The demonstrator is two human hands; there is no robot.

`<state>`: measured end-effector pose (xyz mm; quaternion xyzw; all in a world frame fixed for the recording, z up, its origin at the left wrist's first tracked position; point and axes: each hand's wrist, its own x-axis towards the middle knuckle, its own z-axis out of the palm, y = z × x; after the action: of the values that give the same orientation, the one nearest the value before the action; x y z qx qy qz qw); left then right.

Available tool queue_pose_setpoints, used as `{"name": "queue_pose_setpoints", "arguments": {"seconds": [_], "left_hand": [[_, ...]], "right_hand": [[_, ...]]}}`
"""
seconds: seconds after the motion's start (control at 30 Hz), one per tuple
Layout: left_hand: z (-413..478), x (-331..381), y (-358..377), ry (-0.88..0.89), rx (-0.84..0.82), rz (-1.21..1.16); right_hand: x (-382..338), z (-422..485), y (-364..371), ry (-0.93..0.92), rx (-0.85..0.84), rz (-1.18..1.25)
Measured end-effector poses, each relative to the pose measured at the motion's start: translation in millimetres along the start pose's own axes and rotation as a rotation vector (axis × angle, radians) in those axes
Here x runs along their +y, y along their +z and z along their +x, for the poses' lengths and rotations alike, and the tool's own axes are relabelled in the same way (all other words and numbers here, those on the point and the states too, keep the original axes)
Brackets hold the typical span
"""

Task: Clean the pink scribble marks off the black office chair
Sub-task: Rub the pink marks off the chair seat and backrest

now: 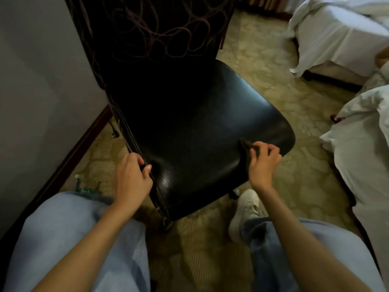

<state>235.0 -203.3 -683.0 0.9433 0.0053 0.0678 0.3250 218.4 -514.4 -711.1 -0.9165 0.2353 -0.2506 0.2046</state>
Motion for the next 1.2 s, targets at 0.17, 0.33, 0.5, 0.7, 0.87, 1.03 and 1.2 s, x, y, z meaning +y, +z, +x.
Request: {"name": "queue_pose_setpoints", "arguments": {"seconds": [0.17,0.33,0.5,0.7,0.87,1.03,1.2], "left_hand": [[-0.4,-0.2,-2.3,0.02,-0.001,-0.021],[-0.4,-0.3,-2.1,0.004,0.015,-0.018],[-1.2,1.5,-1.2,0.016,0.019,0.032],[-6.7,9.2,2.5,0.005,0.001,0.061],[-28.3,34.6,7.1,0.023,-0.014,0.004],[-54.0,71.7,21.9,-0.017,-0.037,-0.031],[-77.1,102.2,33.7,0.038,-0.219,-0.111]], "right_hand": [[-51.3,-60.9,-6.8,-0.226,-0.049,0.065],[-105.7,-179.1,20.2,-0.601,-0.176,0.132],[-60.6,-151.6,31.3,-0.576,-0.079,0.164],[1.5,-68.3,20.8,-0.161,-0.009,0.162],[10.8,-34.6,3.0,0.03,-0.027,0.218],[-4.3,-28.0,-24.5,-0.022,-0.012,0.252],[-29.7,-46.6,-44.2,-0.124,0.061,0.288]]}}
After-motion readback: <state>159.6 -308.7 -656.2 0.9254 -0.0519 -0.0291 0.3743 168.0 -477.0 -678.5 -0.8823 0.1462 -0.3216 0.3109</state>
